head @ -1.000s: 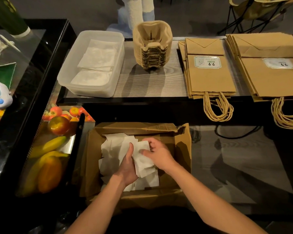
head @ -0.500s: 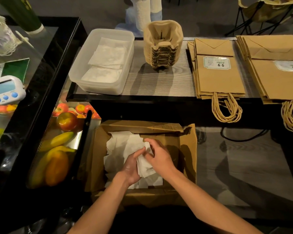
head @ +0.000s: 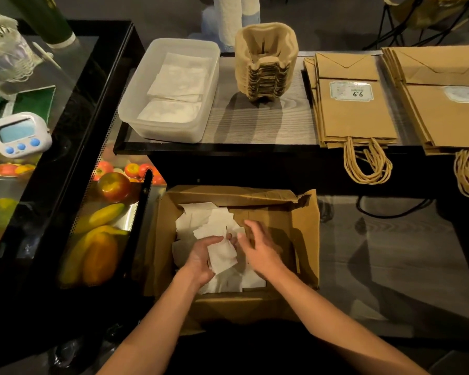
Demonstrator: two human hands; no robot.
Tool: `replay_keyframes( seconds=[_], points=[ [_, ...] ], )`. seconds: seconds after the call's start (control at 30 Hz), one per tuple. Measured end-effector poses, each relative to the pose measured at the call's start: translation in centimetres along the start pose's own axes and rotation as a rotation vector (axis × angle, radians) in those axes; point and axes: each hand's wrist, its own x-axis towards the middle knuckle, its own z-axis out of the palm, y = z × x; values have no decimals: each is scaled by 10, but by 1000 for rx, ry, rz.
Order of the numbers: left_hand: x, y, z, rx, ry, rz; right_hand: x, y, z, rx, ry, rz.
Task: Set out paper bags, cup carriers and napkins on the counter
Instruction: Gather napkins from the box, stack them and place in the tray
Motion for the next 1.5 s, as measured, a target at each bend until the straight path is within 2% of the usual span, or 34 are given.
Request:
replay_keyframes(
  seconds=[0.07, 0.17, 0.3, 0.4, 0.53, 0.73, 0.8, 0.87, 0.97, 1.03, 1.13, 1.33, 1.5],
  points=[
    [2, 2, -6, 35, 59, -7, 5, 7, -4, -269, -50, 158],
    [5, 1, -12, 116, 158, -60, 3, 18, -2, -564, -322, 233],
    [6, -6, -15, 165, 201, -94, -2, 20, 8, -497, -463, 356],
    [6, -6, -15, 167, 201, -102, 2, 27, 23, -507, -547, 349],
    [7, -1, -16, 122, 197, -101, -1, 27, 18, -434, -561, 293],
    [8, 1, -19, 57, 205, -84, 0, 13, -4, -274, -631, 315],
    [9, 3, -19, 12, 208, -76, 1, 11, -9, -157, -572, 304],
    [8, 5, -18, -59, 197, -89, 9, 10, -6, -85, -431, 298],
    [9, 5, -20, -52, 202, -76, 21, 15, 13, -256, -273, 270],
    [10, 4, -20, -45, 214, -60, 23, 19, 28, -379, -252, 220],
    [9, 3, -19, 9, 231, -49, 24, 19, 41, -410, -213, 214],
    [14, 0, -20, 36, 234, -54, 20, 16, 27, -175, -367, 281],
    [13, 2, -17, 6, 228, -47, 17, 23, -5, 86, -193, 428]
  ],
)
